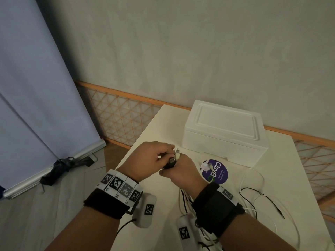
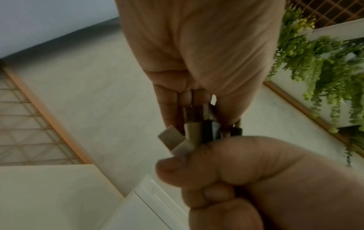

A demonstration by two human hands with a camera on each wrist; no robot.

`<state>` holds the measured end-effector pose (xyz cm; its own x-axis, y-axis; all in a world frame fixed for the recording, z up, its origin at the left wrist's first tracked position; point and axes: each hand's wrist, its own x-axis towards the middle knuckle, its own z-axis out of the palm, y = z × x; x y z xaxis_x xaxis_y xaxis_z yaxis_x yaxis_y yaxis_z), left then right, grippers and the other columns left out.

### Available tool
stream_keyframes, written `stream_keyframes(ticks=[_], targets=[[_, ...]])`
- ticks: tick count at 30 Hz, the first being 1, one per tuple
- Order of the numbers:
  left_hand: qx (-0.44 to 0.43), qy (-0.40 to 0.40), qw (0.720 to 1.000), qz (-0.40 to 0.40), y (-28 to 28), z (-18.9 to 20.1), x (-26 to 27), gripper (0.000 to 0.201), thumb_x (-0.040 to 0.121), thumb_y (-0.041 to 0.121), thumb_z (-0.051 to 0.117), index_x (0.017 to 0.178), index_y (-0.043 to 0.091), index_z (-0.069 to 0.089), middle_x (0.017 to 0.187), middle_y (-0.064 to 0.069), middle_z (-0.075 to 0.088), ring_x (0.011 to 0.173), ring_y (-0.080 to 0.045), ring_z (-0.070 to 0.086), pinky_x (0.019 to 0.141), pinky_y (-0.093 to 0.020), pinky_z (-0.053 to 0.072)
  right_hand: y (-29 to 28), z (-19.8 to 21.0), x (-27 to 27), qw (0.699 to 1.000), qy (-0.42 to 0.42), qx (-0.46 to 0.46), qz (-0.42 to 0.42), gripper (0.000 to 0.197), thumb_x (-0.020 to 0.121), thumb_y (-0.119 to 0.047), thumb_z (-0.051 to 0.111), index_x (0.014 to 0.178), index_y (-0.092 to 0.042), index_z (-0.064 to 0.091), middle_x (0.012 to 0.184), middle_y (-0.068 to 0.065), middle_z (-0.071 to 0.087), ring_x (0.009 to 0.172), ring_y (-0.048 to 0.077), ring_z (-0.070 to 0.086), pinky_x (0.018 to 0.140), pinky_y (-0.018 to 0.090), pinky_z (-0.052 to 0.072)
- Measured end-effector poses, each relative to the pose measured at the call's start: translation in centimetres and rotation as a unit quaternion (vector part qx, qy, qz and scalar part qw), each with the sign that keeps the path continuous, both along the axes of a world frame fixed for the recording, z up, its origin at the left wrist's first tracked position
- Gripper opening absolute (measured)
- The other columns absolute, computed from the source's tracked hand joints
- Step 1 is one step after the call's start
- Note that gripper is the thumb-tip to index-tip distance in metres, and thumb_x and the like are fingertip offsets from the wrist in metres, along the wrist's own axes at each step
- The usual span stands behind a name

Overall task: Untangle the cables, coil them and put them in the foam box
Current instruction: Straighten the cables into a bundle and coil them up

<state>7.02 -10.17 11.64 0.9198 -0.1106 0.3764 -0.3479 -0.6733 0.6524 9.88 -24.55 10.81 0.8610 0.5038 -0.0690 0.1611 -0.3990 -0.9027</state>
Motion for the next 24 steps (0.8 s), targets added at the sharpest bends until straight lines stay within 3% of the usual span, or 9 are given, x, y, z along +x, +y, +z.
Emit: stream_keyframes(ticks=[2, 4, 8, 13, 17, 19, 21, 22, 24], targets=[[-0.003, -0.006, 1.0, 0.0, -0.2, -0.1, 0.0, 0.038, 0.08, 0.037, 0.052, 0.099, 0.014, 0.075, 0.114, -0.001, 0.071, 0.106, -0.002, 0.061, 0.088, -0.029, 0.052, 0.1, -0.1, 0.2, 1.0, -0.009, -0.006, -0.003, 0.017, 0.068, -0.003, 0.071, 0.069, -0.019, 0.063, 0.061, -0.008, 0.06, 0.058, 0.008, 0.058, 0.057, 0.027, 0.045], [-0.04, 0.021, 0.999, 0.006, -0.2, -0.3, -0.1, 0.019, 0.084, 0.019, 0.064, 0.1, 0.021, 0.075, 0.115, 0.003, 0.07, 0.107, -0.001, 0.06, 0.091, -0.029, 0.051, 0.1, -0.4, 0.3, 1.0, -0.017, -0.018, -0.006, 0.019, 0.068, -0.004, 0.069, 0.068, -0.021, 0.06, 0.063, -0.005, 0.061, 0.062, 0.014, 0.06, 0.059, 0.029, 0.046], [-0.018, 0.037, 0.999, -0.025, -0.3, 0.0, 0.1, 0.032, 0.084, 0.009, 0.064, 0.09, 0.041, 0.065, 0.109, 0.005, 0.071, 0.103, -0.007, 0.063, 0.09, -0.029, 0.049, 0.0, -0.8, 0.3, 0.999, -0.03, -0.034, -0.006, 0.03, 0.068, -0.003, 0.067, 0.062, -0.028, 0.053, 0.06, -0.007, 0.057, 0.062, 0.013, 0.058, 0.058, 0.028, 0.045], [0.074, 0.106, 0.988, -0.082, 0.9, 1.1, 0.4, 0.03, 0.079, 0.005, 0.062, 0.104, 0.021, 0.069, 0.11, 0.0, 0.07, 0.103, -0.01, 0.06, 0.09, -0.025, 0.044, -0.1, -0.8, 0.0, 0.999, -0.007, -0.024, 0.02, 0.041, 0.065, -0.001, 0.069, 0.054, -0.039, 0.059, 0.053, -0.016, 0.059, 0.054, 0.002, 0.055, 0.054, 0.021, 0.042], [0.144, 0.133, 0.976, -0.093, 0.5, 1.1, 0.7, 0.022, 0.085, 0.004, 0.054, 0.104, 0.013, 0.061, 0.108, -0.003, 0.065, 0.1, -0.017, 0.058, 0.087, -0.035, 0.045, 0.1, -1.2, 0.1, 0.999, 0.014, -0.028, 0.01, 0.015, 0.066, -0.003, 0.07, 0.07, -0.016, 0.064, 0.06, -0.005, 0.06, 0.057, 0.01, 0.055, 0.057, 0.027, 0.043], [0.08, 0.155, 0.981, -0.085, 0.6, 1.0, 0.6, 0.015, 0.091, 0.009, 0.05, 0.096, 0.022, 0.054, 0.111, -0.002, 0.063, 0.1, -0.018, 0.058, 0.082, -0.032, 0.048, 0.1, -1.3, 0.3, 0.999, 0.016, -0.029, -0.004, 0.017, 0.065, -0.007, 0.071, 0.079, -0.007, 0.062, 0.064, 0.005, 0.061, 0.057, 0.013, 0.056, 0.055, 0.029, 0.043], [-0.048, 0.182, 0.978, -0.086, 1.0, 0.6, 0.4, 0.008, 0.092, 0.025, 0.049, 0.091, 0.032, 0.048, 0.114, -0.004, 0.065, 0.102, -0.023, 0.062, 0.083, -0.035, 0.052, 0.0, -1.3, 0.5, 1.0, 0.013, -0.027, -0.008, 0.018, 0.065, -0.009, 0.072, 0.08, -0.008, 0.064, 0.066, 0.007, 0.063, 0.056, 0.013, 0.057, 0.054, 0.028, 0.045], [-0.098, 0.181, 0.975, -0.084, 1.0, 0.4, 0.3, 0.002, 0.09, 0.03, 0.048, 0.091, 0.032, 0.047, 0.115, -0.005, 0.067, 0.104, -0.026, 0.062, 0.084, -0.038, 0.053, -0.1, -1.3, 0.6, 1.0, 0.011, -0.026, -0.008, 0.017, 0.065, -0.01, 0.073, 0.08, -0.009, 0.065, 0.066, 0.006, 0.063, 0.056, 0.014, 0.058, 0.055, 0.028, 0.045], [-0.212, 0.17, 0.959, -0.08, 0.5, -0.2, 0.2, 0.003, 0.09, 0.02, 0.046, 0.093, 0.021, 0.047, 0.116, -0.006, 0.068, 0.107, -0.025, 0.063, 0.082, -0.035, 0.053, -0.2, -1.3, 0.7, 1.0, 0.009, -0.027, -0.01, 0.018, 0.066, -0.011, 0.073, 0.082, -0.008, 0.065, 0.069, 0.008, 0.066, 0.061, 0.017, 0.061, 0.058, 0.03, 0.047]])
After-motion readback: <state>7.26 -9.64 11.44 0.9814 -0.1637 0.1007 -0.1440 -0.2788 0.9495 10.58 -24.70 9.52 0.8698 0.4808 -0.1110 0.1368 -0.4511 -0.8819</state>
